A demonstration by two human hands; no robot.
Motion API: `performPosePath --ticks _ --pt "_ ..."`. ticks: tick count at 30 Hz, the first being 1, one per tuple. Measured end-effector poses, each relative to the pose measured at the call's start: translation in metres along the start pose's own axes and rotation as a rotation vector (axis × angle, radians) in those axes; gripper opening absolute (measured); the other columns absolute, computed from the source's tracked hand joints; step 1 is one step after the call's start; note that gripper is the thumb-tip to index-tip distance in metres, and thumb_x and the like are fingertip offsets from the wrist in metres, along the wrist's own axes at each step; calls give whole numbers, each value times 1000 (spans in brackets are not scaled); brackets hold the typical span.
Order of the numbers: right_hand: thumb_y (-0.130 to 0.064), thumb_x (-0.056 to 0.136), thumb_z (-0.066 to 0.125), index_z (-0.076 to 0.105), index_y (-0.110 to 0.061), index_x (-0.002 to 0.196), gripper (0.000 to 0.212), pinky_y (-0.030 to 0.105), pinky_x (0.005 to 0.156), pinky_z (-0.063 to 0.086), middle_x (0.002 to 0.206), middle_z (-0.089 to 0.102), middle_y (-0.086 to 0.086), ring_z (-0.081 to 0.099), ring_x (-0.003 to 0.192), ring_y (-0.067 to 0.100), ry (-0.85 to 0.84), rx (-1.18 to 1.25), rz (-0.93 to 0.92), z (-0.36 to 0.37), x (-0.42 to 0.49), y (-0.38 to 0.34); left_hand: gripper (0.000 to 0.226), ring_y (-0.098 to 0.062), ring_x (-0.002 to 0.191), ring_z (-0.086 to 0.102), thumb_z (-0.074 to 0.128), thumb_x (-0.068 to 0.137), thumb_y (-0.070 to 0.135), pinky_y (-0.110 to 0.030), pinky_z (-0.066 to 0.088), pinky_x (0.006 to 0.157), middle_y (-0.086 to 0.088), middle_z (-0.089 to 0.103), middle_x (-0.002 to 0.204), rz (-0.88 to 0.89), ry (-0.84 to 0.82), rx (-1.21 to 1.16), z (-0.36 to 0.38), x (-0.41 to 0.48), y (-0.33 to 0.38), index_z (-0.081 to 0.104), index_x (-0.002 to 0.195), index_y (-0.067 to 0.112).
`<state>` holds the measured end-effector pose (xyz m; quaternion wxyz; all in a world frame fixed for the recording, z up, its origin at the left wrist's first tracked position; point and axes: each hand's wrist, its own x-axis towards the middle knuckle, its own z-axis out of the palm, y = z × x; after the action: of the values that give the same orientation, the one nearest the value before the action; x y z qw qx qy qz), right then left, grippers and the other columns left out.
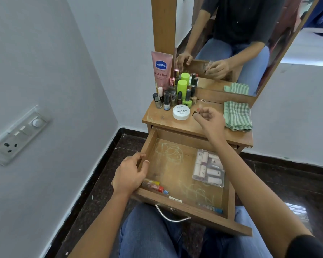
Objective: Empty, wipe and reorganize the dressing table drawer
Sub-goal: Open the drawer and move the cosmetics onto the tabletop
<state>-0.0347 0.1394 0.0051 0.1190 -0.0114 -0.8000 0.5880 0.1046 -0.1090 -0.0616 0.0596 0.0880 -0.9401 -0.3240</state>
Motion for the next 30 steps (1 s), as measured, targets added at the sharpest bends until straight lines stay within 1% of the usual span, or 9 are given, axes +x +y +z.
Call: performPosePath --ticks 4,8,11,18,22,25,28,29,30 --pt "-25 80 72 69 -18 88 11 3 60 40 76 65 -11 56 68 -1 -34 -164 -35 22 25 -10 34 -10 82 63 52 93 43 -37 56 76 6 65 107 -11 -1 -3 -1 0 1 61 124 31" --pt "-23 75 74 73 -16 91 18 6 59 37 84 65 -3 54 73 4 -41 -187 -38 43 40 -9 38 -7 79 63 49 91 49 -37 57 75 8 65 107 -6 -8 -11 -1 0 -1 61 123 33" --pt "-21 76 74 71 -16 87 13 8 55 36 77 61 -3 52 71 7 -37 -170 -7 50 40 -4 39 -7 80 63 49 91 49 -36 58 75 8 65 109 -7 -6 -10 0 0 0 60 124 33" --pt "-22 78 73 69 -14 85 11 7 55 37 76 57 -4 47 65 2 -31 -183 -21 52 38 0 34 -9 80 62 54 94 42 -29 53 71 6 64 108 -11 -4 -14 -1 -1 1 61 125 31" --pt "-22 78 72 69 -15 95 18 17 58 35 85 59 -2 50 75 7 -39 -228 -37 51 38 2 34 -8 82 62 54 94 41 -27 52 71 6 65 109 -9 -3 -15 -1 -1 1 61 125 30" --pt "-21 78 72 66 -16 102 24 10 64 36 95 56 -2 52 85 11 29 -229 -38 46 29 4 34 -9 85 62 53 93 41 -29 52 72 6 65 109 -19 -3 -11 -2 0 3 61 125 30" --pt "-16 81 67 64 -15 93 13 9 76 35 90 54 -5 49 85 12 229 -258 -248 42 -12 9 35 -10 83 62 53 93 41 -29 50 70 5 65 106 -24 -8 1 -3 -1 6 62 124 30" --pt "-14 82 66 64 -13 91 9 8 78 33 88 54 -5 46 83 9 196 -297 -373 44 -30 15 35 -10 83 62 53 93 41 -28 48 68 5 65 105 -23 -9 0 -4 -2 6 62 124 29" --pt "-13 83 66 65 -13 90 7 9 79 34 87 55 -5 46 83 6 62 -306 -477 46 -48 23 34 -10 82 61 53 93 40 -27 47 67 5 64 104 -22 -7 -1 -4 -2 6 62 124 29"
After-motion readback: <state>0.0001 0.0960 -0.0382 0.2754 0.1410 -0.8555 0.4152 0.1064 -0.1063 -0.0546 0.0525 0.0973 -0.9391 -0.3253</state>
